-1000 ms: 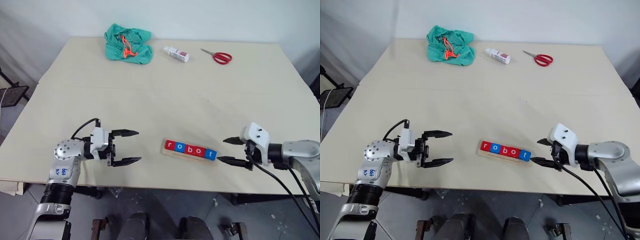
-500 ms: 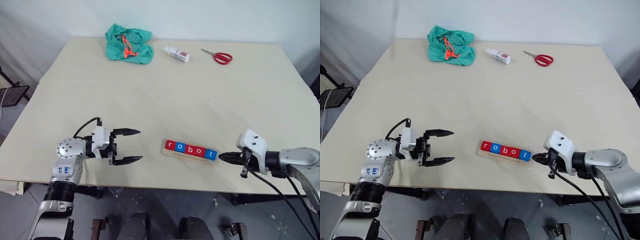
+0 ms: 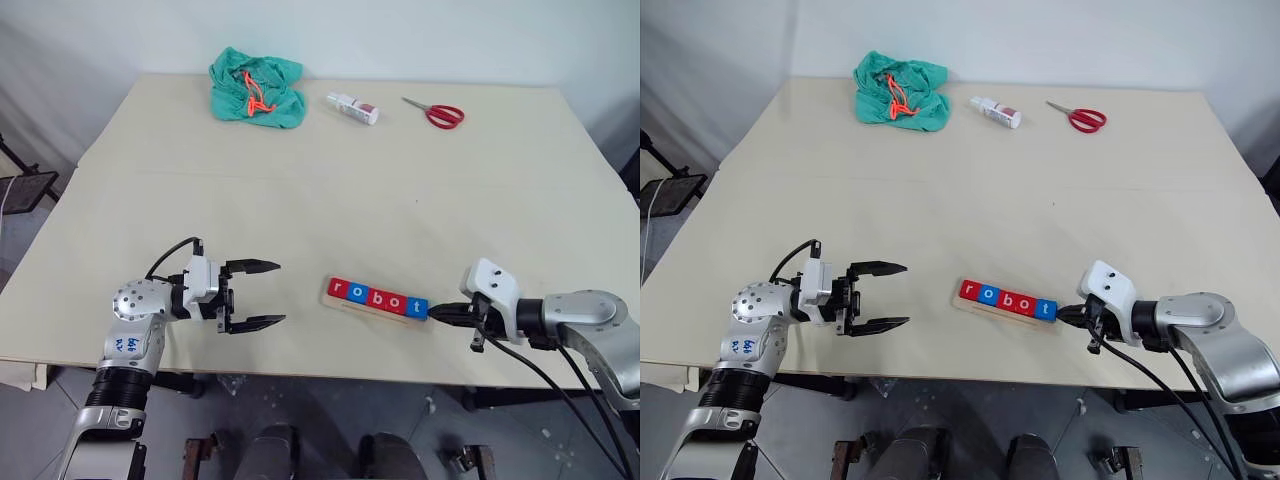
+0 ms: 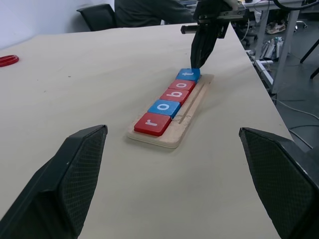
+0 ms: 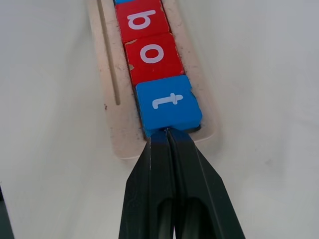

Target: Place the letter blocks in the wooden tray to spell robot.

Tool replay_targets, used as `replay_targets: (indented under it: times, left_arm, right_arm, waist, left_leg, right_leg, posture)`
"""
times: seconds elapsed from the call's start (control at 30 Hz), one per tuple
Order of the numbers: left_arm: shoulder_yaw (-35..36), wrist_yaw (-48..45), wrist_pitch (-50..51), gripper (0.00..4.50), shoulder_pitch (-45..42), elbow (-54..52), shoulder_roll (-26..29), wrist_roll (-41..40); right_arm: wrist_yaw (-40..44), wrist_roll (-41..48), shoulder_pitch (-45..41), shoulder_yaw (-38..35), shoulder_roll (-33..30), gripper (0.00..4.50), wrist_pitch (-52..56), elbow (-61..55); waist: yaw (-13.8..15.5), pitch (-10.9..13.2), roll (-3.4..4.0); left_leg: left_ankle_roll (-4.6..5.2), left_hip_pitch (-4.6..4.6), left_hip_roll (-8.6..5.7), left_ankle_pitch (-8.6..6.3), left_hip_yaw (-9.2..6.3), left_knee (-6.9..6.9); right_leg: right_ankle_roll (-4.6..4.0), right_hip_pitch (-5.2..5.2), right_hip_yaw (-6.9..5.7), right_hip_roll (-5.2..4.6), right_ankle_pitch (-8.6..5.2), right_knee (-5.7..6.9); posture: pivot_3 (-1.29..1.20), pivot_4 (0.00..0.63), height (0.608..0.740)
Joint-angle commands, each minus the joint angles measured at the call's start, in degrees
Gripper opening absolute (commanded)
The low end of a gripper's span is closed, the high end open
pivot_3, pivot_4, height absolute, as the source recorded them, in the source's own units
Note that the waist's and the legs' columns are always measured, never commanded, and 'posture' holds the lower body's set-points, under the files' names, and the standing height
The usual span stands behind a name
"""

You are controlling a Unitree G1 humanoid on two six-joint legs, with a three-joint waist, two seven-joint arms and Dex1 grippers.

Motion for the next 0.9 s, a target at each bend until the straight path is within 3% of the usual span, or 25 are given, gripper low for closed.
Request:
replay_targets:
  times: [0.03, 0.37, 0.67, 0.77, 0.9]
  left_arm:
    - [0.85, 0.28, -0.23, 4.50, 0.42, -1.63, 0.58, -0.42]
    - [1.10, 2.47, 3.47, 4.50, 0.44, -2.27, 1.49, -0.19]
    - [3.04, 10.15, 9.79, 4.50, -1.27, -5.00, 2.58, -0.20]
    - [3.04, 8.58, 7.81, 4.50, -0.92, -4.34, 3.20, -0.06]
    - [3.81, 8.62, 7.66, 4.50, -1.04, -3.42, 4.08, -0.08]
  right_arm:
    - [-0.13, -0.31, -0.58, -0.33, 0.20, 0.05, -1.26, -0.42]
    - [-1.02, 1.53, 2.99, -5.93, -1.10, 0.05, -0.40, -1.86]
    - [3.34, 6.28, 3.65, -13.75, 1.46, 0.05, -7.65, 4.04]
    - [9.78, 7.03, 7.34, -13.94, -1.10, 0.62, -8.80, 7.02]
    - [14.55, 8.19, 8.02, -15.20, -1.33, 2.01, -12.23, 11.31]
  waist:
    - [0.01, 0.00, 0.00]
    - [0.03, 0.00, 0.00]
    - [0.03, 0.00, -0.01]
    - [0.16, 0.00, -0.01]
    - [0.08, 0.01, -0.01]
  left_leg:
    - [0.00, 0.00, 0.00, 0.00, 0.00, 0.00]
    - [0.00, 0.00, -0.01, 0.00, 0.01, 0.00]
    - [0.00, 0.01, 0.01, 0.00, 0.00, 0.00]
    - [0.00, 0.02, -0.01, 0.00, 0.00, -0.05]
    - [0.00, 0.00, -0.03, 0.00, 0.01, -0.04]
  right_leg:
    - [0.00, 0.00, 0.00, 0.00, 0.00, 0.00]
    - [0.00, 0.00, 0.00, 0.00, 0.00, 0.00]
    - [0.00, 0.01, 0.00, 0.01, 0.00, 0.00]
    - [0.00, 0.02, -0.01, 0.00, 0.00, -0.01]
    - [0.00, 0.03, -0.05, -0.01, 0.00, -0.02]
  posture:
    - [0.00, 0.150, 0.740]
    - [0.00, 0.150, 0.740]
    - [0.00, 0.150, 0.740]
    - [0.00, 0.150, 0.740]
    - [0.00, 0.150, 0.740]
